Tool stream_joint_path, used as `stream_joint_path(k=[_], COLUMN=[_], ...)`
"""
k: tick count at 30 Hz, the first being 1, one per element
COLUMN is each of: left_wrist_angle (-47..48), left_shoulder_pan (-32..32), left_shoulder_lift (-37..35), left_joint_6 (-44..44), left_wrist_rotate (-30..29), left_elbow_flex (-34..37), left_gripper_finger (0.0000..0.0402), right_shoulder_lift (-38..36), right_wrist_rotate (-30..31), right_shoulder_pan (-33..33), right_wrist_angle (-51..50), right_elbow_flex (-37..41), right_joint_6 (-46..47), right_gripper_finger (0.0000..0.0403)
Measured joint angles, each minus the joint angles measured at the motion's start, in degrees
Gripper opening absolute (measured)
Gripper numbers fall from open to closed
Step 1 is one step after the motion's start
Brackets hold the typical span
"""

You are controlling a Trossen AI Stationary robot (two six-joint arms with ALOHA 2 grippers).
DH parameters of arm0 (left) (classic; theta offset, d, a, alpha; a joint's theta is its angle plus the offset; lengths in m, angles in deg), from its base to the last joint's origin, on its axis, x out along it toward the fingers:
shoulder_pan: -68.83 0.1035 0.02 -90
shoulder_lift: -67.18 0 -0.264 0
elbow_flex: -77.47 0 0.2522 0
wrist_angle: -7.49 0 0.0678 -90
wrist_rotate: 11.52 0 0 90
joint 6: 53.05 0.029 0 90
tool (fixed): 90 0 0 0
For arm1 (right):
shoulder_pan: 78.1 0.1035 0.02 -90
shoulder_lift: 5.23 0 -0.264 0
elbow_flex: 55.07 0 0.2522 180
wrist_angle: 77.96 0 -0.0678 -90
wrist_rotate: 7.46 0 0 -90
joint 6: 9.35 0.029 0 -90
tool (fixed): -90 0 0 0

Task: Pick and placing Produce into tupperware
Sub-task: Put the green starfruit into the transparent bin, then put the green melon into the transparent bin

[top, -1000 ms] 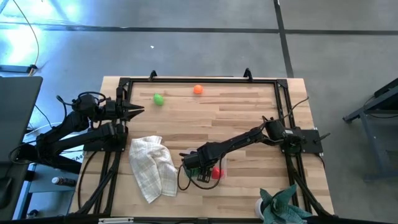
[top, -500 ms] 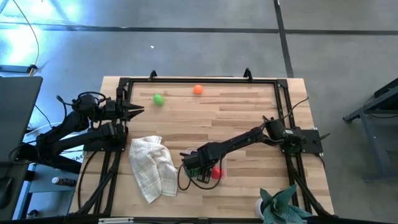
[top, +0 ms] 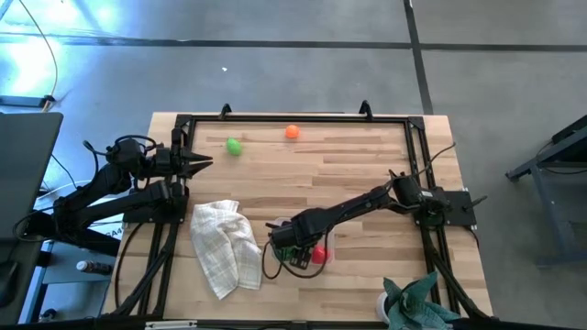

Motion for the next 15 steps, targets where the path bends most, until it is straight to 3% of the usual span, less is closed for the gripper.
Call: stream_joint_path(k=[15], left_wrist_angle=[0.0], left_shoulder_pan=[0.0], left_shoulder_lift=[-0.01], left_joint_6=[0.01], left_wrist_rotate=[0.0], left_elbow_flex=[0.0], left_gripper_finger=[0.0037], right_shoulder_lift=[-4.34], right_wrist_rotate=[-1.3], right_shoulder_pan=[0.07], right_wrist_angle=[-3.0], right_elbow_flex=[0.0], right_joint_6=[0.64], right_gripper_finger=[0.0307])
